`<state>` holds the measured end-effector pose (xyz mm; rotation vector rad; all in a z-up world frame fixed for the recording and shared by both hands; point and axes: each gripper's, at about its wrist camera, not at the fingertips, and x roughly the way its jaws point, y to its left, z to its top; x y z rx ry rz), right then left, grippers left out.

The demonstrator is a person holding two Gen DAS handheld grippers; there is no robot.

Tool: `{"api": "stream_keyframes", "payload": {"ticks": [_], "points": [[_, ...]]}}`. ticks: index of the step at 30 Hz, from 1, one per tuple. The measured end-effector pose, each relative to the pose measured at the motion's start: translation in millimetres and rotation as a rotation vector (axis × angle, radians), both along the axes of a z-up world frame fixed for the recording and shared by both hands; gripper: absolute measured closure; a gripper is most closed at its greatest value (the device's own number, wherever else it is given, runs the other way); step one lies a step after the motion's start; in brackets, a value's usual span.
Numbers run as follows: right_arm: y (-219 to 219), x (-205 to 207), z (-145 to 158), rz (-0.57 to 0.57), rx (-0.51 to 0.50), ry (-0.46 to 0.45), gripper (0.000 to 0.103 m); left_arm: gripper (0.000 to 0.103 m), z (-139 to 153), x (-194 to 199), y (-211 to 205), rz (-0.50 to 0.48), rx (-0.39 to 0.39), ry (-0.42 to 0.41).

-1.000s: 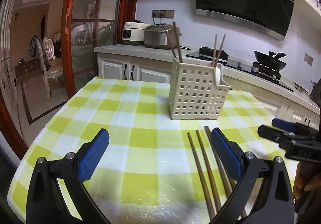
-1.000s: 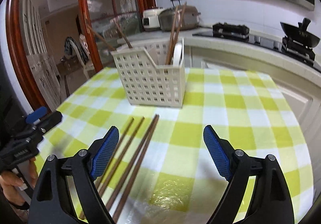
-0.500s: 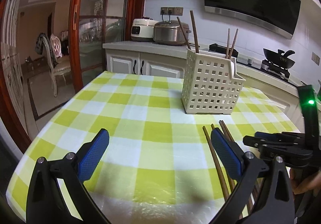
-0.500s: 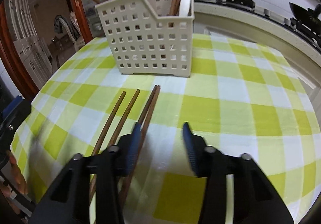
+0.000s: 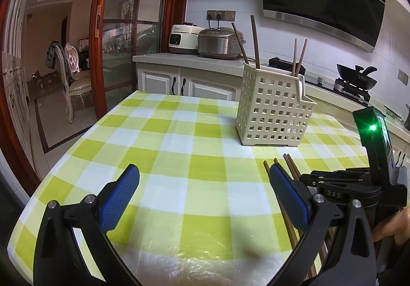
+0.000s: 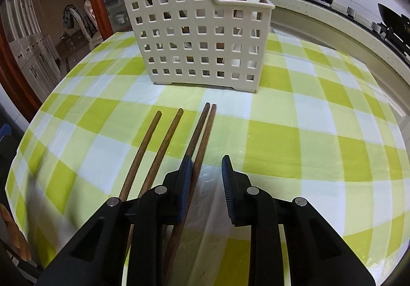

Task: Organize utensils
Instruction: 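Move both open tools back over the remaining chopsticks, then close the right tool on one chopstick while the left tool grips another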

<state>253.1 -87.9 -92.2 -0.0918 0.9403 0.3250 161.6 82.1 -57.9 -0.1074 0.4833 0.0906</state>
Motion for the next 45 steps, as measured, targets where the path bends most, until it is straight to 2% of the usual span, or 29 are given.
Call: {"api": "stream_keyframes", "payload": {"ticks": [12, 17, 26, 30, 33, 35, 45], "points": [[13, 16, -3, -0.002, -0.064, -0.013, 0.081, 0.005, -3, 1, -2, -0.004, 0.002, 0.013], [12, 13, -2, 0.009, -0.076, -0.017, 0.091, 0.005, -5, 5, -7, -0.015, 0.012, 0.038], [-23, -1, 3, -0.013, -0.006, -0.044, 0.095, 0.006, -16, 35, -24, -0.066, -0.017, 0.188], [-38, -7, 10, -0.011, 0.030, -0.059, 0.095, 0.006, -20, 56, -40, -0.082, 0.000, 0.243], [-48, -11, 13, -0.006, 0.057, -0.067, 0.095, 0.018, -27, 74, -54, -0.091, 0.025, 0.301], [-53, -13, 16, -0.002, 0.075, -0.072, 0.095, 0.031, -34, 87, -63, -0.109, 0.029, 0.347], [-67, -18, 17, 0.012, 0.137, -0.072, 0.095, 0.061, -48, 108, -85, -0.133, 0.076, 0.424]]}}
